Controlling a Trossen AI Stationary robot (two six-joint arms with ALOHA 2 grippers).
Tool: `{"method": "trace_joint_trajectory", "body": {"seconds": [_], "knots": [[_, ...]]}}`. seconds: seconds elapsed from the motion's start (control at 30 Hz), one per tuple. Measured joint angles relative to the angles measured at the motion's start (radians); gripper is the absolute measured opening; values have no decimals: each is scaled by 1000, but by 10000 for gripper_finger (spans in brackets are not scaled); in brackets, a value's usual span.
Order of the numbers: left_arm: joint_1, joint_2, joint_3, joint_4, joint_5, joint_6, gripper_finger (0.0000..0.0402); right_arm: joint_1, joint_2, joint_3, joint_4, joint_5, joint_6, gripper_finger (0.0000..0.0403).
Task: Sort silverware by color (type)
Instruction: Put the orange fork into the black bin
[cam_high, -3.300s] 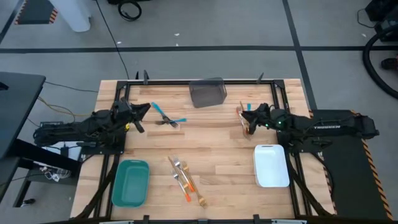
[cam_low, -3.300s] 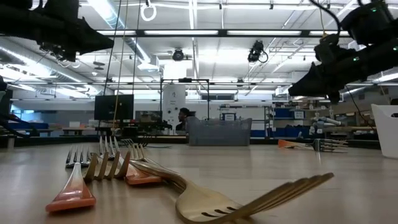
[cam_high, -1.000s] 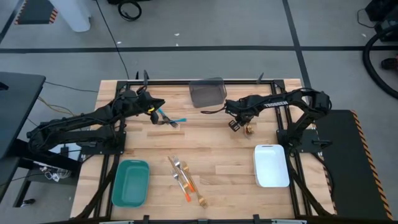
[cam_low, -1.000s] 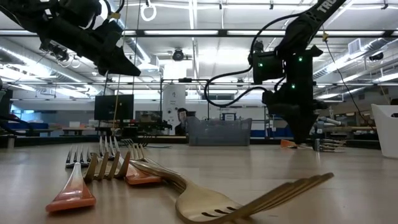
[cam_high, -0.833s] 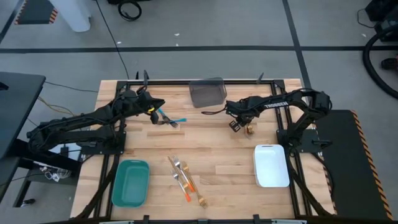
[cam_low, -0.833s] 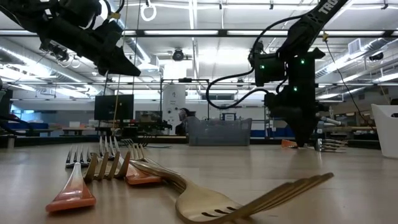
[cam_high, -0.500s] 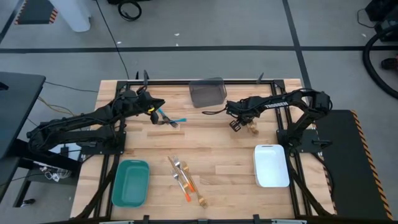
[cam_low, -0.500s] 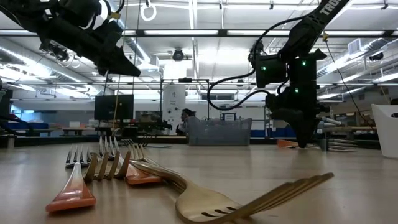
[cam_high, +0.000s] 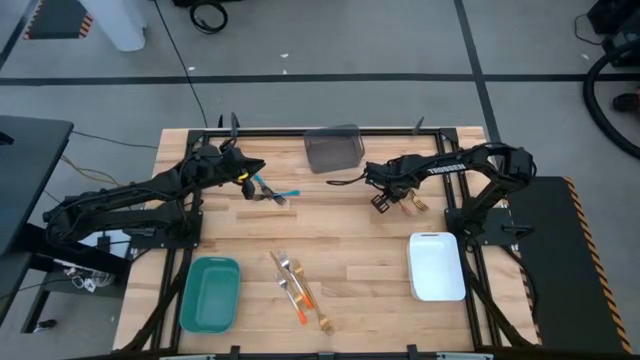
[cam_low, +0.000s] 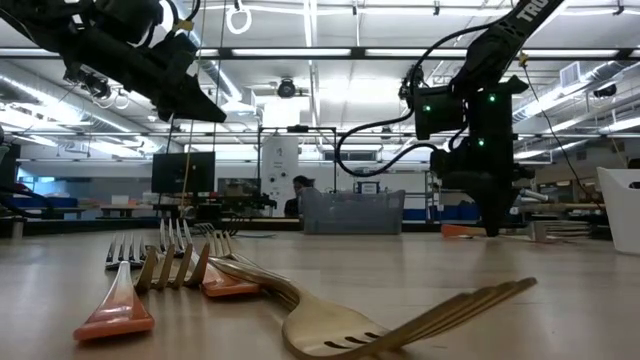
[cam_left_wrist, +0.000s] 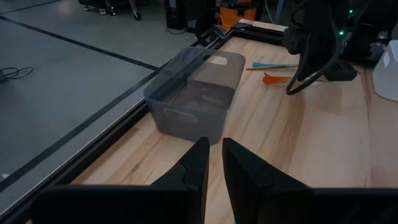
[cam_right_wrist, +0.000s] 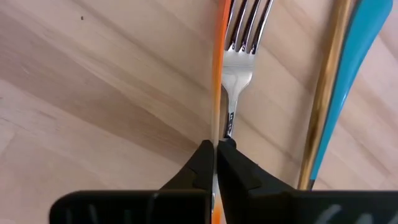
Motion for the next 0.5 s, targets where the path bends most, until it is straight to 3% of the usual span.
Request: {"method": "trace_joint_trajectory", "body": {"seconds": [0.5], "knots": [[0,0,0,0,0,0,52,2,0,83,-58,-21,-11,17]]}}
